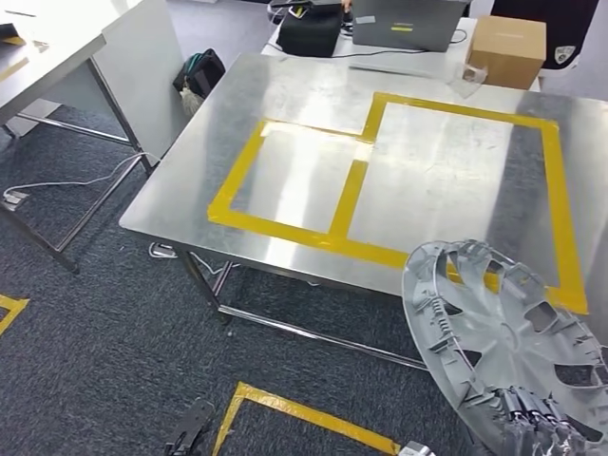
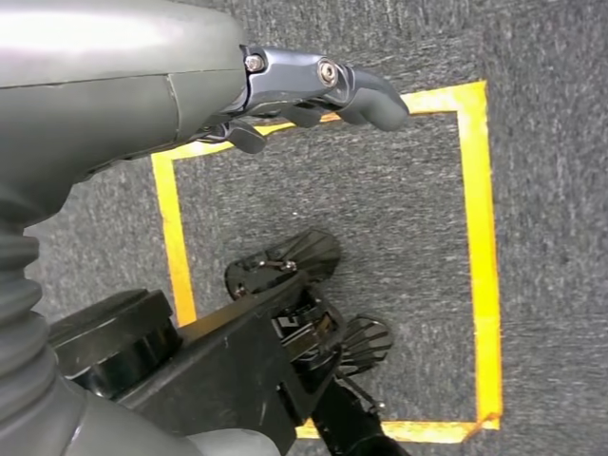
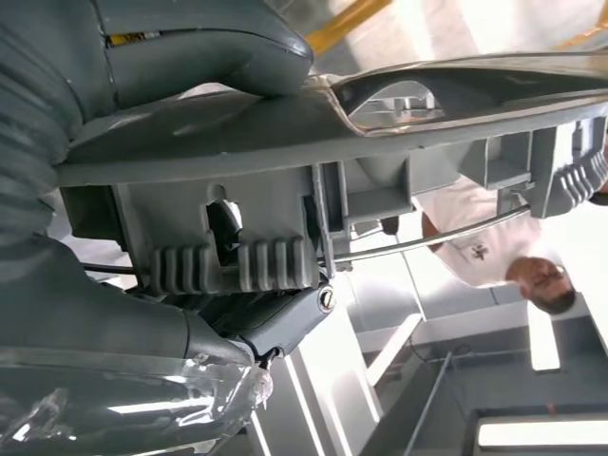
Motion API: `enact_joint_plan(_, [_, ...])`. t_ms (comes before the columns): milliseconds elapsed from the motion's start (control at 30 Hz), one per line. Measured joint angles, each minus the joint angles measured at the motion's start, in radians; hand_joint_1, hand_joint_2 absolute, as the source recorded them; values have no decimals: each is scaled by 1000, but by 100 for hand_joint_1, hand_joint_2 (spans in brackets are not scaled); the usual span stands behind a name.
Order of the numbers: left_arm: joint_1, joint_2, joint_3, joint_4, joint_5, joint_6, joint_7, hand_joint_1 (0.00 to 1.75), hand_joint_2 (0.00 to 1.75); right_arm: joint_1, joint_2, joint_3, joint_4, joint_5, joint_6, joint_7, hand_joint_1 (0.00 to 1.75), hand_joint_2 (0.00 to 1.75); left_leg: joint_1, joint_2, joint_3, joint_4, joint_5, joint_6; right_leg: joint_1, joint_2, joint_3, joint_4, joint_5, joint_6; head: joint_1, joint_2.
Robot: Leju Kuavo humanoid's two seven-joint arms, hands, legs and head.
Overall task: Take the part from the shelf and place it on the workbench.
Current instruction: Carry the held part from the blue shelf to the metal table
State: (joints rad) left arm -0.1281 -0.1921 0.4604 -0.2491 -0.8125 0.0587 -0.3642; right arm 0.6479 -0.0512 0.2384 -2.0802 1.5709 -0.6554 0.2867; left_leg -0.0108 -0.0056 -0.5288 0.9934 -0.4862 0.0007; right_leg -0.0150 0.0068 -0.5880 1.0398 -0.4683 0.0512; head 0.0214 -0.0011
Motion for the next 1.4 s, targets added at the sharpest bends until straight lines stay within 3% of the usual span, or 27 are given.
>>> enact_joint_plan(100, [-2, -1, 0, 0, 0, 0, 0, 0, 175, 2, -1, 0, 0, 0, 0, 0, 175, 175, 4, 0, -12, 33, -25, -13, -1, 0, 9, -5, -5, -22, -6, 0])
enact_joint_plan(133, [-3, -1, 0, 0, 0, 0, 0, 0, 175, 1, -1, 1, 0, 0, 0, 0, 175, 175, 5, 1, -36, 81, -48, -18, -2, 0, 14, -7, -7, -27, -8, 0])
enact_joint_plan(200, [-2, -1, 0, 0, 0, 0, 0, 0, 175, 0, -1, 1, 0, 0, 0, 0, 175, 175, 7, 1, -118, 225, -100, -23, -2, 0, 19, -7, -14, -35, -11, 0])
enact_joint_plan(233, [0, -1, 0, 0, 0, 0, 0, 0, 175, 1, -1, 1, 0, 0, 0, 0, 175, 175, 7, 1, -156, 281, -109, -24, -1, 1, 23, -7, -17, -37, -12, 0])
enact_joint_plan(267, [2, -1, 0, 0, 0, 0, 0, 0, 175, 1, -1, 1, 0, 0, 0, 0, 175, 175, 7, 1, -180, 306, -100, -23, -1, 2, 27, -7, -21, -37, -12, 0])
enact_joint_plan(300, [3, -1, 0, 0, 0, 0, 0, 0, 175, 1, -1, 1, 0, 0, 1, -1, 175, 175, 7, 1, -183, 289, -70, -20, 0, 4, 33, -7, -25, -36, -12, 0])
enact_joint_plan(367, [2, 0, 0, 0, 0, -1, -1, 0, 175, 1, -1, -1, 0, 0, 6, -10, 175, 175, 6, 1, -141, 167, 20, -11, 0, 7, 45, -8, -35, -33, -12, 0])
enact_joint_plan(433, [0, 0, 1, 0, 0, -2, -2, 0, 175, 2, -1, -4, 0, 0, 10, -26, 175, 175, 3, 1, -93, 52, 61, -4, 4, 11, 51, -7, -46, -25, -12, 0])
enact_joint_plan(467, [-1, 0, 1, 0, 0, -2, -2, 0, 175, 2, -1, -6, 0, 0, 12, -31, 175, 175, 2, 1, -82, 27, 62, -3, 5, 12, 50, -7, -50, -21, -12, 0])
enact_joint_plan(567, [-2, 0, 1, 0, 0, -2, -2, 0, 175, 3, -1, -8, 0, 0, 12, -37, 175, 175, 2, 1, -78, 22, 55, -4, 6, 12, 48, -8, -53, -17, -10, 0])
enact_joint_plan(633, [-1, 0, 1, 0, 0, -2, -2, 0, 175, 4, -1, -11, -1, 0, 14, -43, 175, 175, 3, 0, -74, 16, 52, 3, 5, 9, 42, 8, -67, -8, -9, 0])
enact_joint_plan(700, [-1, 0, 1, 0, 0, -1, -2, 0, 175, 6, -1, -16, -3, 0, 16, -53, 175, 175, 5, 0, -61, 7, 45, 18, 5, 4, -2, 103, -120, 6, -6, 0])
enact_joint_plan(767, [0, 0, 1, 0, 0, -1, -2, 0, 175, 8, -1, -23, -3, 0, 16, -60, 175, 175, 7, 0, -48, 3, 37, 25, 5, 2, -78, 239, -171, 12, -4, 0])
enact_joint_plan(800, [0, 0, 1, 0, 0, -1, -1, 0, 175, 9, -1, -26, -3, 0, 16, -63, 175, 175, 7, 0, -42, 3, 31, 25, 5, 1, -103, 269, -168, 13, -4, 0])
enact_joint_plan(833, [1, -1, 1, 0, 0, -1, -1, 0, 175, 11, -1, -28, -3, 0, 16, -65, 175, 175, 7, 0, -34, 3, 25, 24, 5, 1, -108, 260, -143, 15, -4, 0])
enact_joint_plan(900, [1, -1, 1, 0, 0, -1, -1, 0, 175, 13, -1, -31, -4, 0, 15, -69, 175, 175, 9, -2, -15, 3, 12, 19, 2, -1, -67, 140, -54, 18, -3, 0])
enact_joint_plan(967, [0, -1, 1, 0, 0, -1, -1, 0, 175, 14, -1, -33, -5, 0, 14, -71, 175, 175, 6, -4, -1, 6, -1, 9, 0, -2, -16, 29, -1, 15, -3, 0])
enact_joint_plan(1133, [-3, -1, 1, 0, 0, 0, -1, 0, 175, 18, 0, -39, -8, 0, 14, -75, 175, 175, 6, -5, -3, 21, -20, -11, 2, 3, 1, 1, -2, -18, -10, 0])
enact_joint_plan(1200, [-4, -1, 1, 0, 0, 0, -1, 0, 175, 18, 2, -43, -9, 0, 13, -82, 175, 175, 8, -4, -51, 115, -64, -21, 0, 1, 7, -2, -6, -29, -13, 0])
enact_joint_plan(1267, [-3, -1, 1, 0, 0, 0, -1, 0, 175, 19, 3, -45, -9, 0, 13, -88, 175, 175, 9, -3, -133, 254, -111, -24, 1, 1, 12, -3, -12, -35, -14, 0])
enact_joint_plan(1300, [-2, -1, 1, 0, 0, 0, -1, 0, 175, 19, 4, -46, -9, 0, 13, -89, 175, 175, 9, -3, -164, 296, -113, -24, 1, 2, 15, -3, -15, -37, -14, 0])
enact_joint_plan(1333, [0, -1, 1, 0, 0, 0, -1, 0, 175, 20, 5, -47, -9, 0, 13, -89, 175, 175, 9, -3, -177, 302, -95, -22, 1, 3, 20, -3, -19, -37, -14, 0])
enact_joint_plan(1400, [0, -1, 1, 0, 0, 0, -1, 0, 175, 22, 7, -49, -10, 0, 13, -89, 175, 175, 8, -3, -149, 205, -11, -15, 1, 6, 34, -3, -28, -34, -14, 0])
